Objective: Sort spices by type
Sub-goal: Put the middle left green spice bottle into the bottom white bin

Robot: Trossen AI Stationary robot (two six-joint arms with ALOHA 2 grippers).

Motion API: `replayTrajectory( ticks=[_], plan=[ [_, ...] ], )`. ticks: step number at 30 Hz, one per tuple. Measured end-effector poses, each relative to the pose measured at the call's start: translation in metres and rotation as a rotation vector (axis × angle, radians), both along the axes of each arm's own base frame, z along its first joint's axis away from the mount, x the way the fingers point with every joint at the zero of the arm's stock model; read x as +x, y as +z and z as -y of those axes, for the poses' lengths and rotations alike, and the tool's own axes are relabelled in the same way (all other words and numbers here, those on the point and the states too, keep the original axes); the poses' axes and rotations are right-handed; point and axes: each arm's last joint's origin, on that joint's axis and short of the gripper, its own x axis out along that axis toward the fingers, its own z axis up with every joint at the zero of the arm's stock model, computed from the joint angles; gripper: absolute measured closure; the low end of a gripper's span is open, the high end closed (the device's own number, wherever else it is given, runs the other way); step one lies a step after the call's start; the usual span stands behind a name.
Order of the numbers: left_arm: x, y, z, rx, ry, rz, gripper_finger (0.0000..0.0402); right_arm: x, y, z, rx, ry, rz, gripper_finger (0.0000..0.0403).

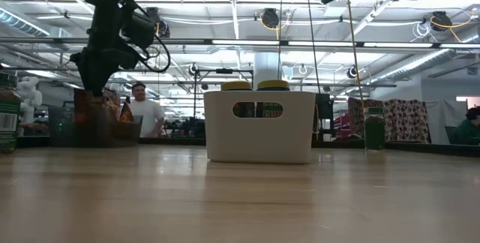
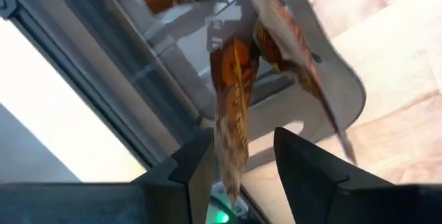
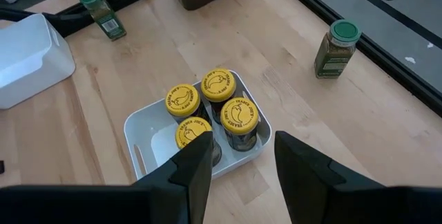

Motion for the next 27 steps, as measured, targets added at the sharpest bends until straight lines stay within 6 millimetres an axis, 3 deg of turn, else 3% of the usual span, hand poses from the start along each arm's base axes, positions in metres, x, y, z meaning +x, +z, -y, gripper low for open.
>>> replayTrajectory(
  ticks=[4, 11, 20, 27],
  plan=[
    [-0.001, 0.01, 0.0, 0.024, -0.021, -0.011, 0.0246, 0.0, 0.0, 0.0, 0.0, 0.0, 0.001, 0.0266],
    [-0.004, 0.049, 0.003, 0.169, -0.02, 0.081, 0.0246, 0.002, 0.002, 0.0, 0.003, 0.0, 0.03, 0.0266],
    [-0.014, 0.08, 0.028, 0.235, -0.047, 0.271, 0.0246, 0.009, 0.01, 0.002, 0.015, -0.01, 0.14, 0.0266],
    [0.005, 0.093, 0.047, 0.23, -0.188, 0.528, 0.0246, 0.014, 0.014, 0.007, 0.015, -0.034, 0.196, 0.0266]
  ],
)
